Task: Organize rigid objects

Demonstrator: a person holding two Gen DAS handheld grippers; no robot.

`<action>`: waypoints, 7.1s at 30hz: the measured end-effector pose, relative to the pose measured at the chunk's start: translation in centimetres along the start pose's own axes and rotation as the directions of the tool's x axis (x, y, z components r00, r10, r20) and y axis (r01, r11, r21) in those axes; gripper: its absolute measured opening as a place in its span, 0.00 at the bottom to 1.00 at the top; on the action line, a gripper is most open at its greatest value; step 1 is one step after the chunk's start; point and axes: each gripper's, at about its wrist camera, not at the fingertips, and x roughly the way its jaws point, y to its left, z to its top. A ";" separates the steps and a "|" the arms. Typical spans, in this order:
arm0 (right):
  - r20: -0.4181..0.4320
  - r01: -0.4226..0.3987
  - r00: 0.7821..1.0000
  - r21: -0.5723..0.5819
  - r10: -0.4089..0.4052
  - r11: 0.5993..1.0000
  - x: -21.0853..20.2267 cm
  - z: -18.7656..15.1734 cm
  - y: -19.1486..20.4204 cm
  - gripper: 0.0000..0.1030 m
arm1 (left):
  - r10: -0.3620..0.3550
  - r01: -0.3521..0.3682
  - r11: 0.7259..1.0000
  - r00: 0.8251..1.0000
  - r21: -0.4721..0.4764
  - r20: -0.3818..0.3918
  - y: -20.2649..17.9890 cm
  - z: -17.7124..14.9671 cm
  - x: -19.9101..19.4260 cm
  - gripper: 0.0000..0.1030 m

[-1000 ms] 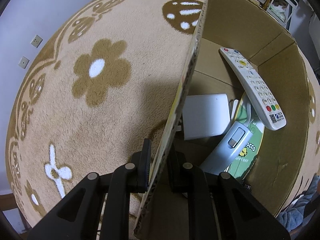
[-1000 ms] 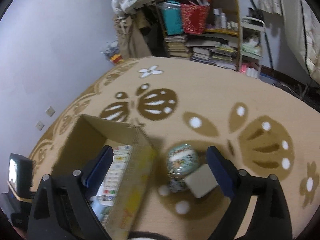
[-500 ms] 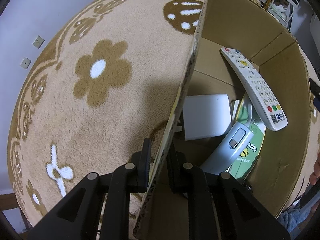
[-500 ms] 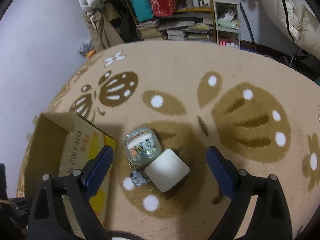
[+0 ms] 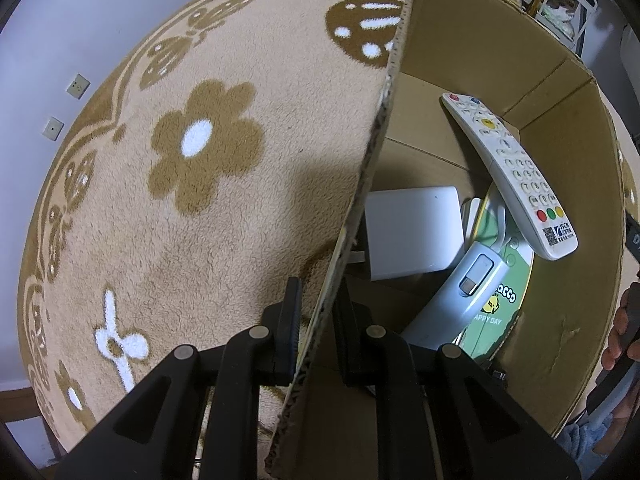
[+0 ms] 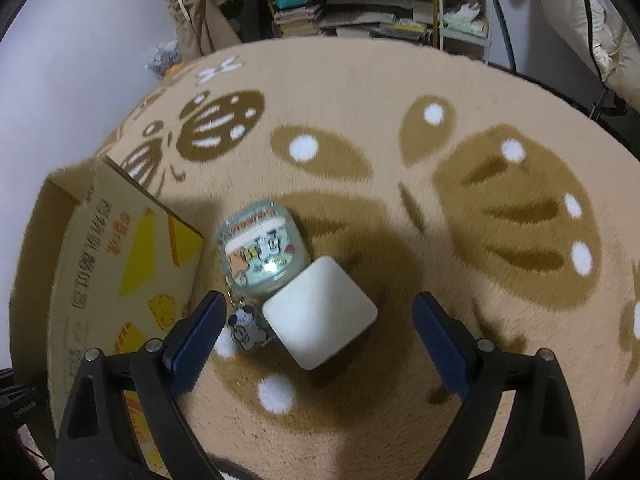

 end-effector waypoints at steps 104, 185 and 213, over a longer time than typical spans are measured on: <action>0.286 -0.194 0.927 -0.191 0.243 0.962 -8.9 2.6 7.0 0.94 | -0.010 0.010 1.000 1.000 0.001 -0.012 0.3 0.3 0.5 0.13; 0.149 -0.288 0.931 -0.262 0.334 0.921 -9.8 0.9 12.0 0.58 | 0.015 -0.015 1.000 1.000 0.018 -0.004 -0.1 0.3 0.6 0.13; 0.046 -0.266 0.958 -0.238 0.284 0.934 -8.9 -0.4 12.3 0.73 | 0.064 -0.064 0.998 0.998 0.016 0.029 -0.2 -0.7 -1.1 0.18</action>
